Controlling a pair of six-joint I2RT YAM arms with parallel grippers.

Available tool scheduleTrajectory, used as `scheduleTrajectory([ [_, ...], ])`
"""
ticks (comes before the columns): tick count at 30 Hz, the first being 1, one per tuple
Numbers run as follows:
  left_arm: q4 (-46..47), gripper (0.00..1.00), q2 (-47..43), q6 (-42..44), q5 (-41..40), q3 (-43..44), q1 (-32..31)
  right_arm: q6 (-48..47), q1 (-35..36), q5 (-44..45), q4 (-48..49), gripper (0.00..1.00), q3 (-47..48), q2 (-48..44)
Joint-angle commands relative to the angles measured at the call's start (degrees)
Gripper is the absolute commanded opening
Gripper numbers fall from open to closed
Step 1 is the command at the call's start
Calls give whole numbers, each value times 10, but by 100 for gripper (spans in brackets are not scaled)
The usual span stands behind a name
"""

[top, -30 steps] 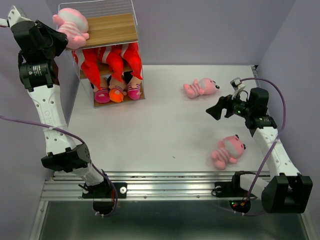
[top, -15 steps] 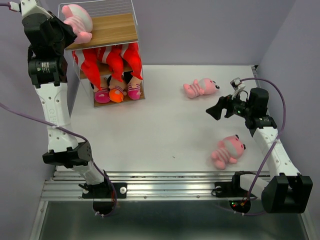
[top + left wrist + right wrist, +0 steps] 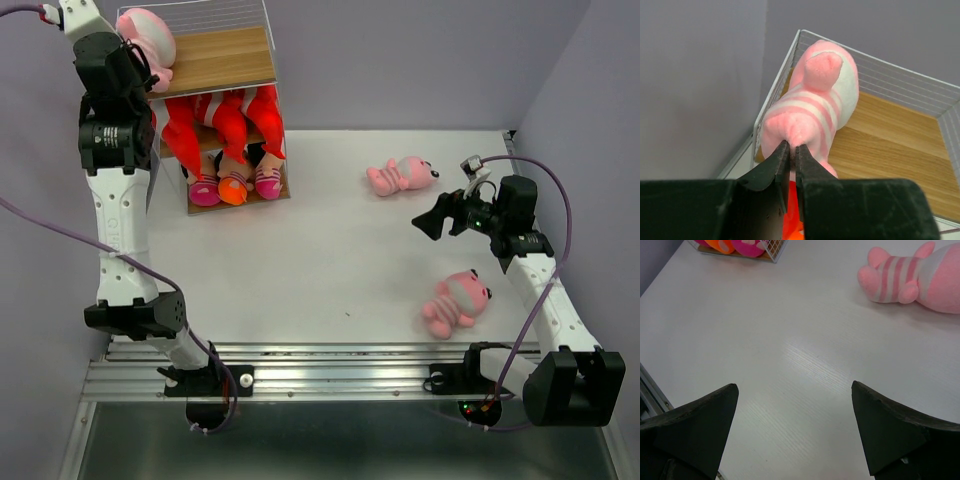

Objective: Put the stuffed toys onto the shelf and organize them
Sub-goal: Place the stuffed toy onto shelf

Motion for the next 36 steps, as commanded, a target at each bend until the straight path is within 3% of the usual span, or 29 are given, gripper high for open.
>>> scheduleTrajectory([
  [1, 85, 0, -61, 60, -79, -76, -9, -8, 2, -4, 27, 100, -4, -2],
  [6, 148, 0, -108, 94, -92, -182, -12, -8, 2, -6, 26, 100, -4, -2],
  [10, 154, 3, -114, 92, -92, -194, -12, -8, 2, -6, 27, 100, -4, 0],
  [16, 147, 16, -113, 76, -88, -179, -12, -8, 2, -6, 27, 100, -4, -1],
  [19, 146, 17, -116, 70, -83, -179, -12, -8, 2, -6, 27, 100, -5, 0],
  [21, 146, 17, -117, 64, -79, -180, -12, -8, 2, -6, 26, 100, -5, 0],
  [25, 162, 0, -124, 43, -78, -196, -12, -8, 2, -6, 26, 100, -4, 0],
  [29, 185, 0, -126, 12, -89, -213, -15, -8, 2, -5, 26, 100, -5, 0],
  [36, 236, 0, -124, 21, -203, -236, -68, -9, 2, -3, 26, 100, -5, 3],
])
